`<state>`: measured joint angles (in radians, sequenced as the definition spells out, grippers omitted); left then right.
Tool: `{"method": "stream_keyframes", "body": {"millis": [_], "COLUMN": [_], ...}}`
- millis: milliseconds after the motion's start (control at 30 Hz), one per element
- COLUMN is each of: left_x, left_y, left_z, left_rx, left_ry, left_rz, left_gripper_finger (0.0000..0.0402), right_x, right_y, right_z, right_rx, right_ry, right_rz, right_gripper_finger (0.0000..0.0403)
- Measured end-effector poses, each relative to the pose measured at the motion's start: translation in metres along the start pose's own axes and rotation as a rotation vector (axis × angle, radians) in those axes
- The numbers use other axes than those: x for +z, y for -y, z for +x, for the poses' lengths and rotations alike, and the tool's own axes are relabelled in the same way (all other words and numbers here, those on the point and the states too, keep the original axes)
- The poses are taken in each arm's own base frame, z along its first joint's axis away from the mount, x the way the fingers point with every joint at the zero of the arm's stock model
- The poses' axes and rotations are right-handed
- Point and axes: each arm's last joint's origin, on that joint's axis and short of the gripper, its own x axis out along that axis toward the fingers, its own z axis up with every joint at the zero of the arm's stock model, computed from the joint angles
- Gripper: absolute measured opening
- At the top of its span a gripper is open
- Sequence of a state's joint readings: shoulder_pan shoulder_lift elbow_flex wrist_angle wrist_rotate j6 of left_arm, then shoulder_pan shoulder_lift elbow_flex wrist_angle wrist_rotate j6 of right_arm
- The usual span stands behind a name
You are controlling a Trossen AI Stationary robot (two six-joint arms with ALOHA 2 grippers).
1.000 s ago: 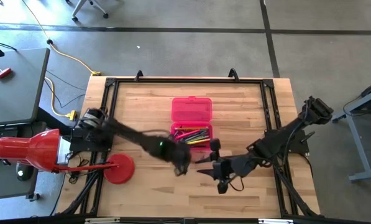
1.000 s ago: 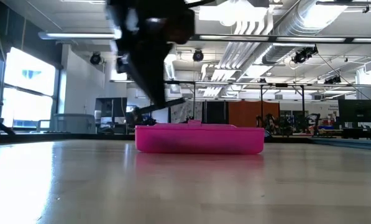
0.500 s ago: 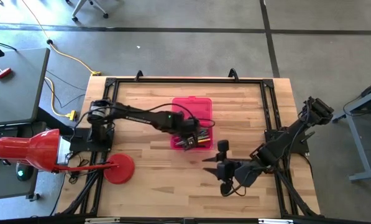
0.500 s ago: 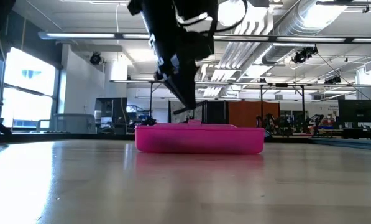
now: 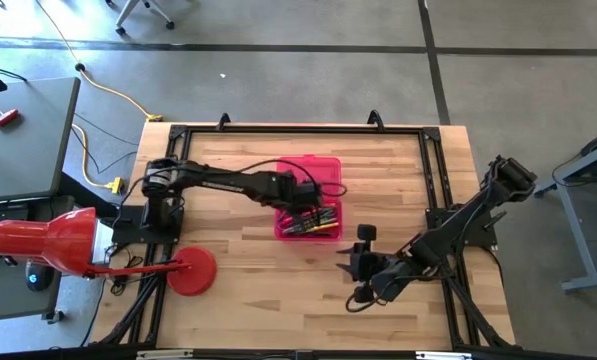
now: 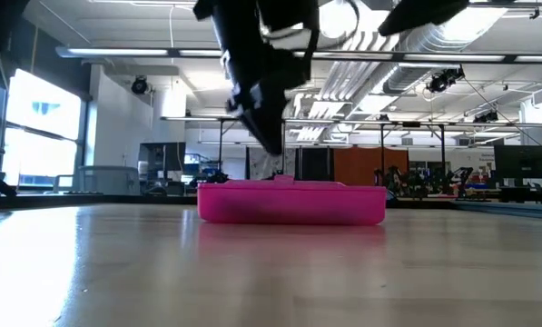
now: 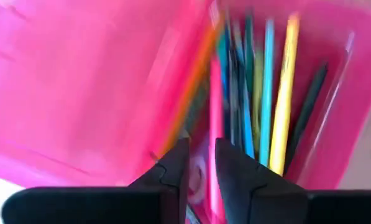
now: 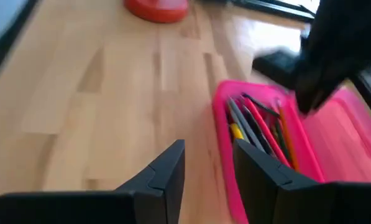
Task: Pick & place school supplies into a supply box
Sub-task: Close the pink supply box
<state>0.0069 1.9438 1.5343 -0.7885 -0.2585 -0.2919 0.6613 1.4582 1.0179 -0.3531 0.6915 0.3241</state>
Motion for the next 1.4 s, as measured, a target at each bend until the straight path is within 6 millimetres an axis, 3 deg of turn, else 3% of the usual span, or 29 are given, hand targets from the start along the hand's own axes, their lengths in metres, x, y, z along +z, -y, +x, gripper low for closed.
{"method": "stream_keyframes", "body": {"millis": [200, 333, 467, 567, 733, 833, 1067, 1233, 1400], "left_x": [0.009, 0.011, 0.007, -0.001, -0.014, -0.018, -0.025, -0.046, -0.076], "left_y": [-0.017, -0.034, -0.05, -0.065, -0.088, -0.101, -0.112, -0.106, -0.098], "left_z": [-0.049, -0.089, -0.115, -0.139, -0.171, -0.181, -0.173, -0.136, -0.096], "left_rx": [0.22, 0.377, 0.408, 0.43, 0.582, 0.575, 0.557, 0.518, 0.372], "left_ry": [0.031, 0.043, 0.005, 0.022, 0.091, 0.097, 0.013, -0.122, -0.103], "left_rz": [0.021, 0.034, 0.038, -0.008, -0.102, -0.154, -0.139, -0.069, -0.032], "left_gripper_finger": [0.0078, 0.0048, 0.0013, 0.0016, 0.0034, 0.0017, 0.0019, 0.001, 0.0018], "right_x": [-0.017, -0.016, -0.013, -0.013, -0.019, -0.023, -0.035, -0.042, -0.066], "right_y": [0.005, 0.011, 0.021, 0.031, 0.053, 0.072, 0.12, 0.144, 0.164], "right_z": [0.005, 0.005, 0.007, 0.01, 0.017, 0.024, 0.037, 0.047, 0.061], "right_rx": [-0.146, -0.229, -0.283, -0.314, -0.404, -0.472, -0.618, -0.619, -0.504], "right_ry": [-0.004, 0.013, 0.02, -0.011, -0.114, -0.182, -0.345, -0.421, -0.383], "right_rz": [0.003, 0.005, 0.005, -0.008, -0.044, -0.009, 0.179, 0.193, 0.24], "right_gripper_finger": [0.0114, 0.0114, 0.0112, 0.0089, 0.001, 0.0015, 0.0003, 0.0001, 0.0]}}
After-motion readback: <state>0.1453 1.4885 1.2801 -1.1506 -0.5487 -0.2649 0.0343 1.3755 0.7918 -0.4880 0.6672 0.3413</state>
